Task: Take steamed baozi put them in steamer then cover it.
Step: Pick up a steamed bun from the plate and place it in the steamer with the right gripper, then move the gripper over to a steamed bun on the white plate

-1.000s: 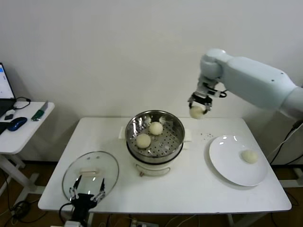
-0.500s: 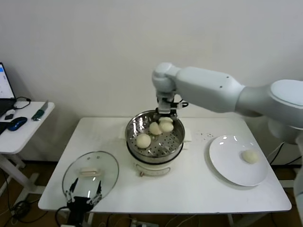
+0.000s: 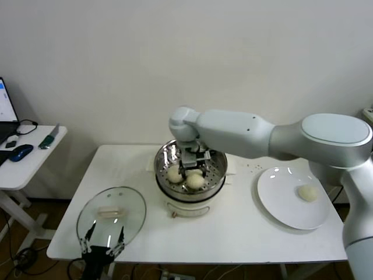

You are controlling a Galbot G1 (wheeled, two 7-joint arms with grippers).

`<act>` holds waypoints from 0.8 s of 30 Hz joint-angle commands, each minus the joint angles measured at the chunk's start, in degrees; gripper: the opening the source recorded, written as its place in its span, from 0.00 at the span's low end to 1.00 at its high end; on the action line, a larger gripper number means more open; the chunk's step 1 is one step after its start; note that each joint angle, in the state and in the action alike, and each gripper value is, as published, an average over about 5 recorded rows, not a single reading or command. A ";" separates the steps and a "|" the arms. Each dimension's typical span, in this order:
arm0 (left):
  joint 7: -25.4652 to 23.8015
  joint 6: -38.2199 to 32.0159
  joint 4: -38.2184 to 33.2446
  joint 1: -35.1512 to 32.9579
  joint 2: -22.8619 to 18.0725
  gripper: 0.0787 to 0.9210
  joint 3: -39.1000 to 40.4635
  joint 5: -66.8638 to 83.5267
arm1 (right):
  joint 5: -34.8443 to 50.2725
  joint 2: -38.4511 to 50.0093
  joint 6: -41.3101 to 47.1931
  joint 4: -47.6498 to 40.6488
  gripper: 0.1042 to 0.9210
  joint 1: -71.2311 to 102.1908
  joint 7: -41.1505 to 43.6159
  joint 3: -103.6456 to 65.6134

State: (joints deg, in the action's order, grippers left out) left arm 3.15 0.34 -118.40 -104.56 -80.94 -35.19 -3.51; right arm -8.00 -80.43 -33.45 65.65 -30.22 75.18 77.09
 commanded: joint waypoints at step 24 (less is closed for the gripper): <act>0.06 0.02 0.69 0.83 0.12 0.88 0.29 -0.13 | 17.72 14.80 18.68 -2.79 0.88 -14.94 -13.91 8.51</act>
State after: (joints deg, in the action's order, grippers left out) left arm 3.23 0.35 -117.66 -103.76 -80.87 -34.92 -3.60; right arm -4.62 -76.58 -30.41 64.17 -34.73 72.94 76.71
